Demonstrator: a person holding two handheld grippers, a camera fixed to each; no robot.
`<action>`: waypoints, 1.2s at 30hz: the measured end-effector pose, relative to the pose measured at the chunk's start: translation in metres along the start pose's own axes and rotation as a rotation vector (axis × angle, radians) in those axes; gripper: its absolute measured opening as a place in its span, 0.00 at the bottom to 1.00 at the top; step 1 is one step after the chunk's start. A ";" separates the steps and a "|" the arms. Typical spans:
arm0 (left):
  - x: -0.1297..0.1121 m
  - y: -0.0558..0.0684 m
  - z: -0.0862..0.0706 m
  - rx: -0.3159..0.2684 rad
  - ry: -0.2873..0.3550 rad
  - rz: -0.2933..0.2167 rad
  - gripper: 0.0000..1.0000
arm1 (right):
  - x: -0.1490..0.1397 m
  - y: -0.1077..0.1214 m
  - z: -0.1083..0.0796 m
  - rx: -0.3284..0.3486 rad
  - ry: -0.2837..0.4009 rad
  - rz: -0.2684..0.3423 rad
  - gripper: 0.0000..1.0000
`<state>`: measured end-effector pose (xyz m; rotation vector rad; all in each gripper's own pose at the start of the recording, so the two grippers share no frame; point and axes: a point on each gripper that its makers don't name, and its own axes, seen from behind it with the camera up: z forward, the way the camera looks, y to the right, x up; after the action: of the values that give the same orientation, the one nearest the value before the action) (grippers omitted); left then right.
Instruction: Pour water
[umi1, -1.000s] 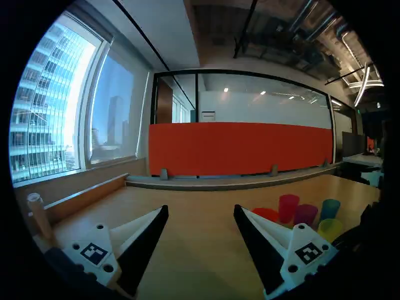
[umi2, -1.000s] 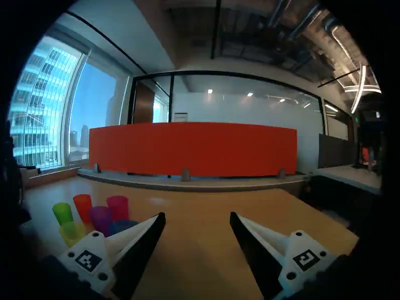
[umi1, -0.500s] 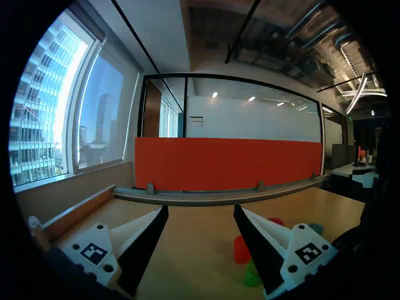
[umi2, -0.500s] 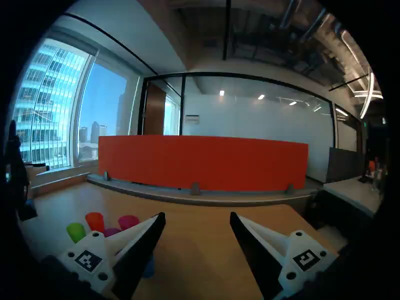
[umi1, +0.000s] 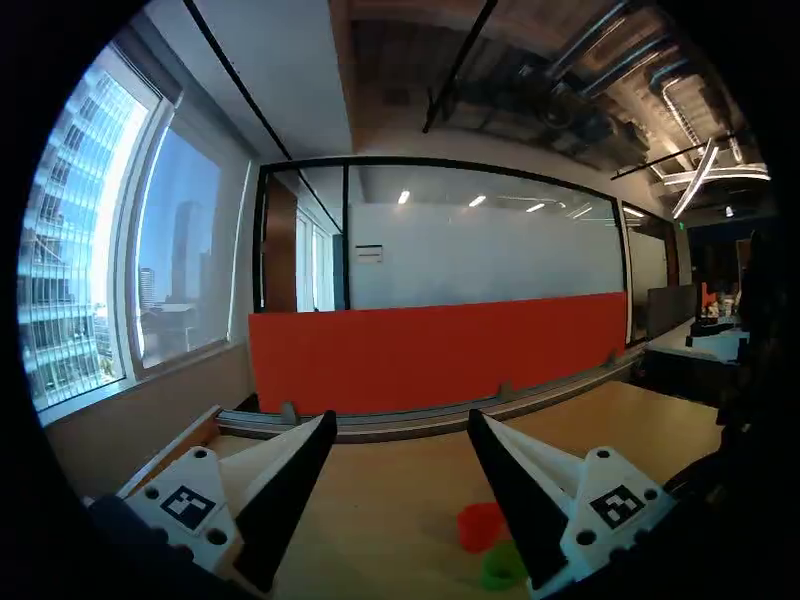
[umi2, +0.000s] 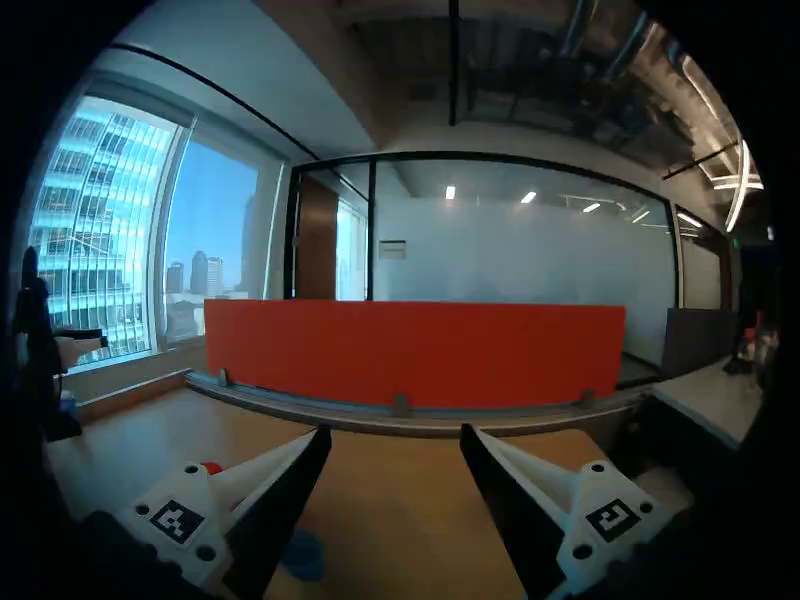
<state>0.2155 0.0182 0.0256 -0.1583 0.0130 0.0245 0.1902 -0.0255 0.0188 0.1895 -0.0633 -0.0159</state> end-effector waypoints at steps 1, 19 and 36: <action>0.002 0.002 0.000 -0.011 0.001 -0.002 0.97 | 0.000 -0.001 0.000 0.004 -0.003 0.000 1.00; -0.001 0.047 -0.005 -0.241 -0.055 -0.018 0.97 | 0.009 -0.040 -0.006 0.228 -0.035 0.004 1.00; 0.006 0.079 -0.018 -0.430 -0.061 -0.058 0.97 | 0.016 -0.066 -0.014 0.386 -0.073 -0.014 1.00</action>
<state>0.2194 0.0932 -0.0051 -0.5877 -0.0579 -0.0260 0.2061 -0.0879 -0.0060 0.5754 -0.1373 -0.0249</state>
